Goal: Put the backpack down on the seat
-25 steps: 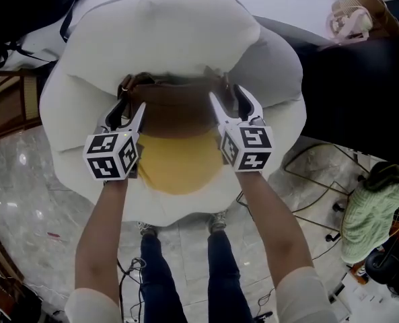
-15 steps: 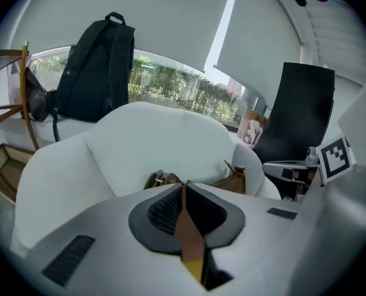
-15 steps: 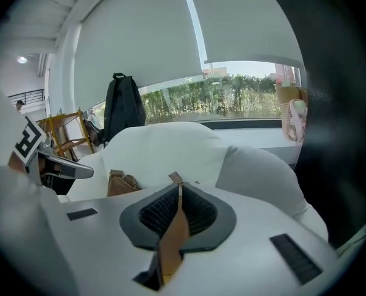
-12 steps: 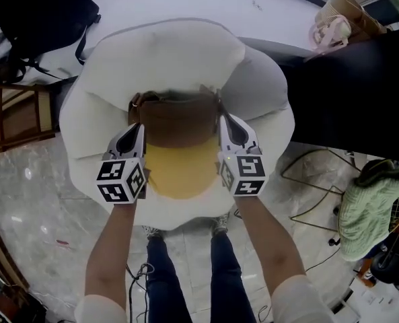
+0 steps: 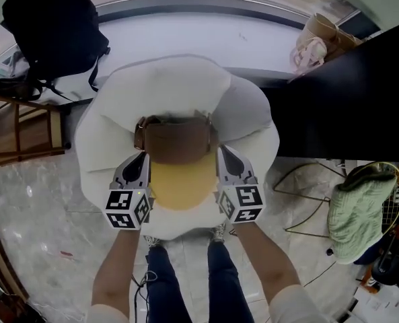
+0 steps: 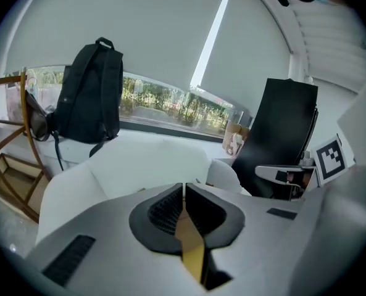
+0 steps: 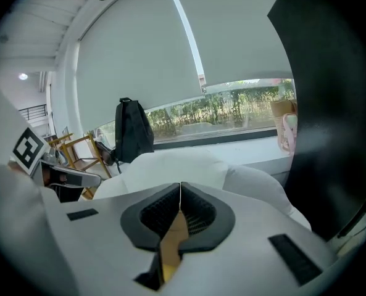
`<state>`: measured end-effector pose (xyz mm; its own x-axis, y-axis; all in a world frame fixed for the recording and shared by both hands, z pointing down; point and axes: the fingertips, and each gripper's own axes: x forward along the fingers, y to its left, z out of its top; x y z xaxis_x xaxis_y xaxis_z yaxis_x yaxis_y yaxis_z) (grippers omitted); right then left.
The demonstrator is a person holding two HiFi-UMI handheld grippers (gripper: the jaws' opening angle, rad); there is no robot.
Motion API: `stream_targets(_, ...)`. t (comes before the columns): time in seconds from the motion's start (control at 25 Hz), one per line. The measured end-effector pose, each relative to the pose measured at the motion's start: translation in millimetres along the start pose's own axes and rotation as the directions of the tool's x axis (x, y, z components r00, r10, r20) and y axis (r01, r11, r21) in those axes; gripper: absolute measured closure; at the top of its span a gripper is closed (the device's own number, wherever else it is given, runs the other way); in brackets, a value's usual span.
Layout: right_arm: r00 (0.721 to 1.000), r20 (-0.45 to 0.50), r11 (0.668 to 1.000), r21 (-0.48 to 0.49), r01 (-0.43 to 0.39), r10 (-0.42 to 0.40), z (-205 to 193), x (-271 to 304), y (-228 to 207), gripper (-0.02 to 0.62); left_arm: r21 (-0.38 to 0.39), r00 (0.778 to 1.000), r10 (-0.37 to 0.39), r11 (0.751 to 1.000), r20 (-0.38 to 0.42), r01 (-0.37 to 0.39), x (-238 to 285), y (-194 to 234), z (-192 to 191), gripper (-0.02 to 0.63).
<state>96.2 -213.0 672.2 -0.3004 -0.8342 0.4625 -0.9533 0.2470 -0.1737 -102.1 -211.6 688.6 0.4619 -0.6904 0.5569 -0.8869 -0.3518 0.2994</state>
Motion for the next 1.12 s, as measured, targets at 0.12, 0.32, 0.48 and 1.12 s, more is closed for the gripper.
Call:
stream_targets(0.12,1.0,0.008,1.0,0.018,-0.007,0.007,8.9,-16.7,4.4,0.562,0.0,1.0,-0.004,1.0,0.018,0.004,-18.2,-9.5,8.9,0.563)
stream_targets(0.32,1.0,0.023,0.999,0.037,-0.011,0.01,25.7,-38.4,7.2,0.562,-0.012,0.999,0.003,1.0,0.035,-0.002,-44.0,-21.8,24.8,0.563)
stream_targets(0.48,0.999,0.038,0.999,0.047,-0.005,0.004,41.9,-58.6,11.0,0.562,0.002,0.999,-0.001,1.0,0.043,0.001,-66.5,-36.8,43.7,0.563)
stream_targets(1.12,0.989,0.137,0.998,0.009,-0.063,0.062,152.8,-146.0,51.7,0.563,0.062,0.995,-0.02,0.998,0.1,0.014,-159.7,-90.9,133.3,0.563)
